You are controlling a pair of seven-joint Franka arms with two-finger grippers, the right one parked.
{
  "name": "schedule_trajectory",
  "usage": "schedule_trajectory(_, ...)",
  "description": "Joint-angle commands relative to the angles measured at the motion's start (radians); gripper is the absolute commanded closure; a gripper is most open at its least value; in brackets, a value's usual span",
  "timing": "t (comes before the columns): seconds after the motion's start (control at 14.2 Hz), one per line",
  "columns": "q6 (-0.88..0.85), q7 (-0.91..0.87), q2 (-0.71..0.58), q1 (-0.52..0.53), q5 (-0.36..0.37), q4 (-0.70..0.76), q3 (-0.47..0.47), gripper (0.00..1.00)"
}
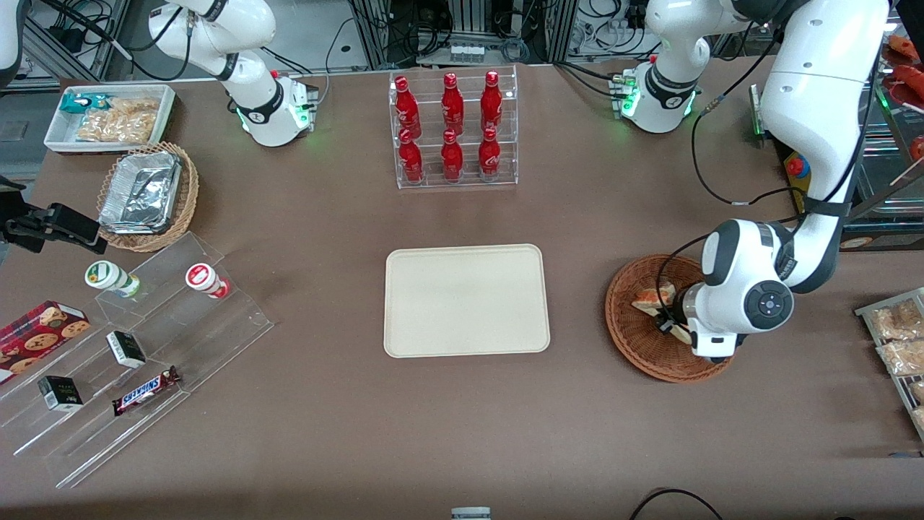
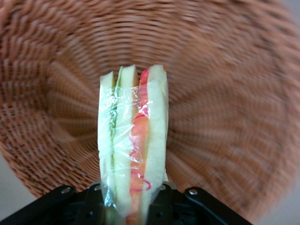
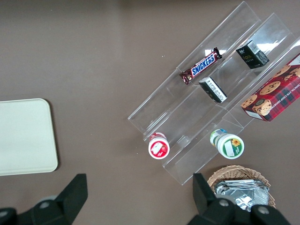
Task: Place sandwich from basket to tray
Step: 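Close the left gripper on the wrapped sandwich and lift it, then carry the sandwich with the left gripper over the cream tray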
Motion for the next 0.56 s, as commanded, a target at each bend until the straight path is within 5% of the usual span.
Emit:
schedule_trajectory(0.0,-0.006,0.024,-0.022,-0.117,0.009,0.093,-0.007,0.91)
schedule_trajectory(0.49,0.01,0.015,0.09,-0.477,0.01,0.236,-0.01,0.88)
